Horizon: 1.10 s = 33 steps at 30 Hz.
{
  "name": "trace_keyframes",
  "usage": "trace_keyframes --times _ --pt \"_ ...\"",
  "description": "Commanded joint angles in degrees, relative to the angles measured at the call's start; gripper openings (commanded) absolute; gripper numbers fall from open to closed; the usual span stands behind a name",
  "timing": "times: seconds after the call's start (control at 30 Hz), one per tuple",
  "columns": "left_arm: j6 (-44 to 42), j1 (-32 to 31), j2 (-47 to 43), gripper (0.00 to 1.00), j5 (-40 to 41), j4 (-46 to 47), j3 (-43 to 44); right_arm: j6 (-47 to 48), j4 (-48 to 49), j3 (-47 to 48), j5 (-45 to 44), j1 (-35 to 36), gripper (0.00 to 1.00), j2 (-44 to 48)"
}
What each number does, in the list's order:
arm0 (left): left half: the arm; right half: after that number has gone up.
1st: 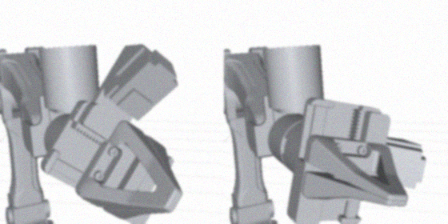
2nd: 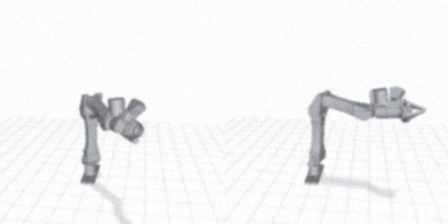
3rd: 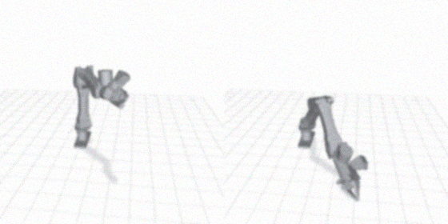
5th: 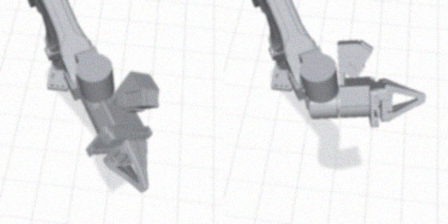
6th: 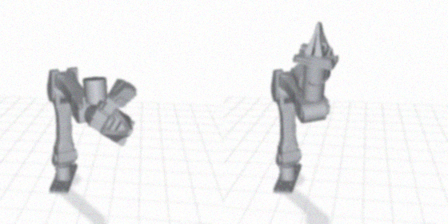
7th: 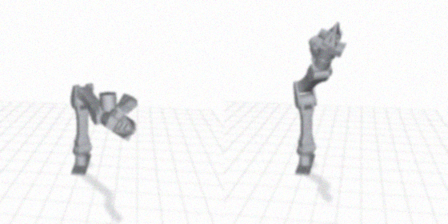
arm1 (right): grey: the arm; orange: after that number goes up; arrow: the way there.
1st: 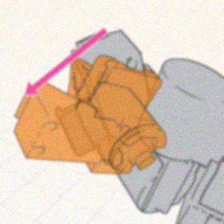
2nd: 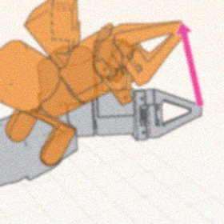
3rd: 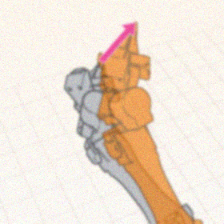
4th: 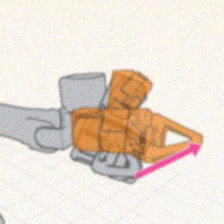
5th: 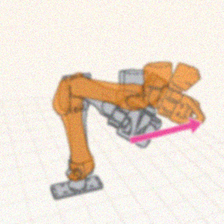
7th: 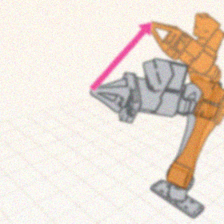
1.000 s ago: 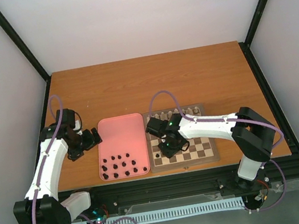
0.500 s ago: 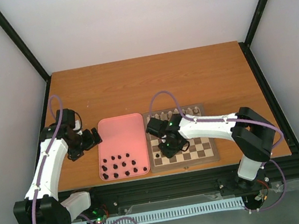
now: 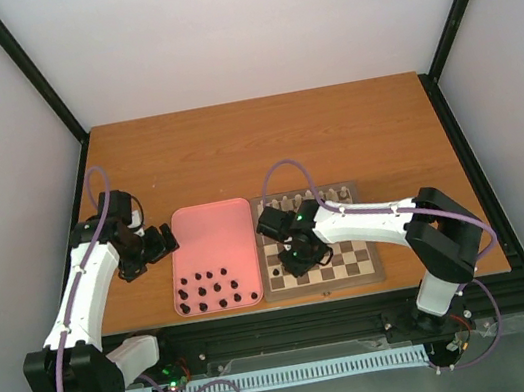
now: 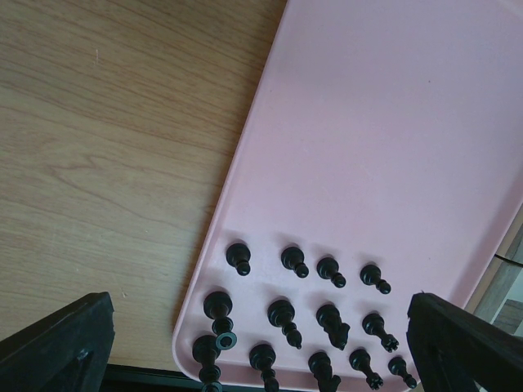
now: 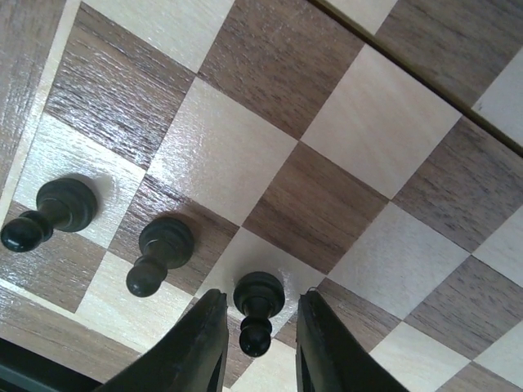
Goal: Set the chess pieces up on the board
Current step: Place the chess piece on the chessboard, then pick up the chess piece from the storage box.
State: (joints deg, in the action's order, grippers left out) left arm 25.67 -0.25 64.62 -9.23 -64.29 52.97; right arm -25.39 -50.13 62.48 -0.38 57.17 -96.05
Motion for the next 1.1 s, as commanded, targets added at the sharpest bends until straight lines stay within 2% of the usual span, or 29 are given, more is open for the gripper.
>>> trace_keyframes --times 0.0,0.4,0.6,0.77,1.07 --pt "-0.6 0.4 -0.8 1.0 -0.1 0.2 0.1 -0.5 -1.0 0.2 -1.0 -0.2 0.29 2.0" --pt "-0.5 0.3 -1.0 1.0 -0.1 0.1 0.2 3.1 -9.5 12.4 -2.7 0.1 0.4 5.4" --pt "-0.6 0.4 -0.9 1.0 -0.3 0.2 0.3 7.9 -10.2 21.7 -0.9 3.7 0.4 -1.0" --pt "-0.6 0.4 -0.5 1.0 -0.8 0.5 0.2 10.2 -8.3 26.2 3.9 7.5 0.4 -7.3" --pt "-0.8 0.3 -0.2 1.0 -0.9 0.6 0.3 11.7 -6.9 25.7 7.3 12.0 0.4 -13.7"
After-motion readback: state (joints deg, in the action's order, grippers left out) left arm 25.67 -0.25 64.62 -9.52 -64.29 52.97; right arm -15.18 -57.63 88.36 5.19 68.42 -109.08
